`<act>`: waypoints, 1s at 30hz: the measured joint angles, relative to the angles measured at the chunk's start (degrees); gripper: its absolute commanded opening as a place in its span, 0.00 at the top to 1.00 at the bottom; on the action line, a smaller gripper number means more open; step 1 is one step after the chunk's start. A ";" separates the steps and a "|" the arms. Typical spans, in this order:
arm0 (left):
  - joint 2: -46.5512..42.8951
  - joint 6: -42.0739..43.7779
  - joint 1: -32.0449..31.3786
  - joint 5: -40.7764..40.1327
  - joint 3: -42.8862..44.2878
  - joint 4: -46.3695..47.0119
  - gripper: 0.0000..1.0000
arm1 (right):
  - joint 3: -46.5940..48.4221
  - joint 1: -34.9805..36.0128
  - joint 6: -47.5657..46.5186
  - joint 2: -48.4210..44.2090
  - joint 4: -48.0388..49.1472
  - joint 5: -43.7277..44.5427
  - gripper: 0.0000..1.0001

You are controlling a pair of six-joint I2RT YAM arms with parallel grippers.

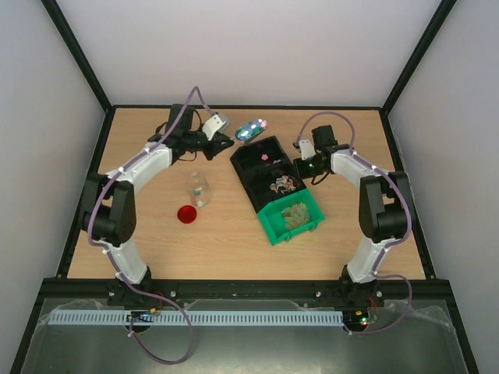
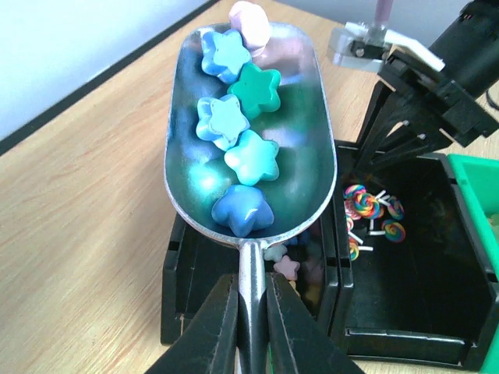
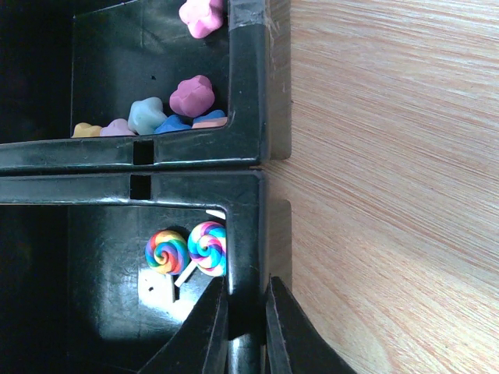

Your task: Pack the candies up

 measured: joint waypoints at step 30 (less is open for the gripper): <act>-18.49 33.22 24.81 0.00 5.07 -49.00 0.98 | 0.00 -0.13 -0.09 0.00 -0.02 -0.48 0.99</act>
